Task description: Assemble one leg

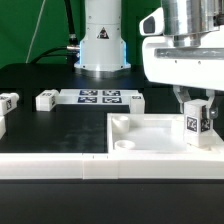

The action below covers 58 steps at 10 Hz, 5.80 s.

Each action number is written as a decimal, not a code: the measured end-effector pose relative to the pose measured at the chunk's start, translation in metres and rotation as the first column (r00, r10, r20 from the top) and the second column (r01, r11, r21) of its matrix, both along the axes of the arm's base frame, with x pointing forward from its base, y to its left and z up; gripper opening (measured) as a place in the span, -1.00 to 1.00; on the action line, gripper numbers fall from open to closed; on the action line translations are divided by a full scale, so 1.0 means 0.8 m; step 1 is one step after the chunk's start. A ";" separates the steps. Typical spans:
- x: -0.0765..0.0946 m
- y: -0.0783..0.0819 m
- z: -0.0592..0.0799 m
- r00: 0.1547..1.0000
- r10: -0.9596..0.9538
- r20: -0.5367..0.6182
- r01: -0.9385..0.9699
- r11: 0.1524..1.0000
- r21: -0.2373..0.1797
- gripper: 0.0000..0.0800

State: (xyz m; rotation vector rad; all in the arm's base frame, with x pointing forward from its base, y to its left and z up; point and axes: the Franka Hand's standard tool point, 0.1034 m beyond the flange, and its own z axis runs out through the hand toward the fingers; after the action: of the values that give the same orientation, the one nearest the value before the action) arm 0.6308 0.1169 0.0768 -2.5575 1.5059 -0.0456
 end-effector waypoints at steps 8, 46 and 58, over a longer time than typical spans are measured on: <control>0.004 0.011 0.005 0.809 0.587 -0.023 -0.587 0.807 -0.057 0.62; 0.009 0.003 -0.004 0.877 0.473 -0.080 -0.477 0.878 -0.034 0.62; 0.012 0.001 -0.003 0.510 0.858 -0.063 -0.859 0.503 -0.096 -0.27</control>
Offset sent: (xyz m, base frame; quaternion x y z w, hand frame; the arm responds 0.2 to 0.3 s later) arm 0.0062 -0.0027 0.0052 -0.0154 -0.0137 -0.1560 0.9875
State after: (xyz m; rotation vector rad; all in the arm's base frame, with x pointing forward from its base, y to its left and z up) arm 0.6408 0.1179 0.0748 -3.0785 0.0389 0.0106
